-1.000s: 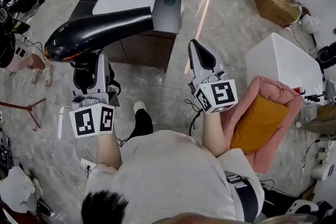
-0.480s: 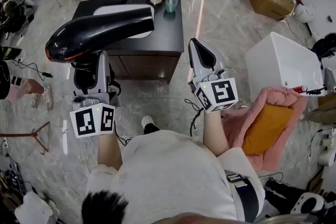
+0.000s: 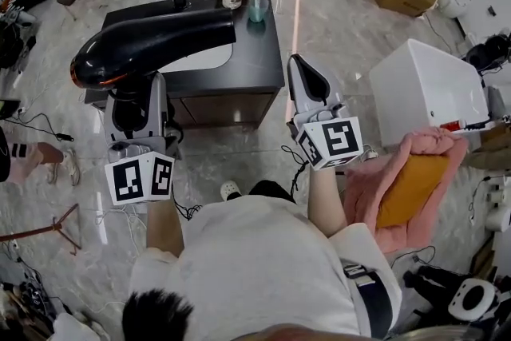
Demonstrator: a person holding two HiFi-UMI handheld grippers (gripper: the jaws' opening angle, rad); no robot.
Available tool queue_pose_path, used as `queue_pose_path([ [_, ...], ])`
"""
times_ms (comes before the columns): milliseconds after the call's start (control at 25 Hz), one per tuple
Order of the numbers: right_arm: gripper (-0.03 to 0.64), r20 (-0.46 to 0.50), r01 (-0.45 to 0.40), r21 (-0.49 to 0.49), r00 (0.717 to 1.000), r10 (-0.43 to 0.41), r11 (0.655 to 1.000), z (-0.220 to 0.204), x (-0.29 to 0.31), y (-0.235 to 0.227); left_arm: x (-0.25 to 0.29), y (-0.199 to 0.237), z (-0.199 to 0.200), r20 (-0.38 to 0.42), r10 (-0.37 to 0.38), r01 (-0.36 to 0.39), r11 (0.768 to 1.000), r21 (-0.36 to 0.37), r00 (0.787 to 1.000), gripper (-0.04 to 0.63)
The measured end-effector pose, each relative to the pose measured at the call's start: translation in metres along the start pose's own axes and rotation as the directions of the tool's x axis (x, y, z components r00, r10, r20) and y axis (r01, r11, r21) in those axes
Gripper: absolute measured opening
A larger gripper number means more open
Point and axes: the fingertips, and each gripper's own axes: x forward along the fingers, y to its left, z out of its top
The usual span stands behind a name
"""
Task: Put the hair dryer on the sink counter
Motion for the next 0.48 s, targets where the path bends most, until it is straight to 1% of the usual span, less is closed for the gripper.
queue_pose_path([
  [160, 0.012, -0.021, 0.026, -0.003, 0.999, -0.026, 1.0, -0.008, 0.005, 0.001, 0.01, 0.008, -0.018, -0.038, -0.022, 0.021, 0.999, -0.031, 0.999, 0.25],
  [480, 0.012, -0.041, 0.063, 0.001, 0.997, -0.063, 0.998, -0.024, 0.026, -0.025, 0.05, 0.001, -0.064, -0.125, -0.057, 0.047, 0.995, -0.083, 0.991, 0.25],
])
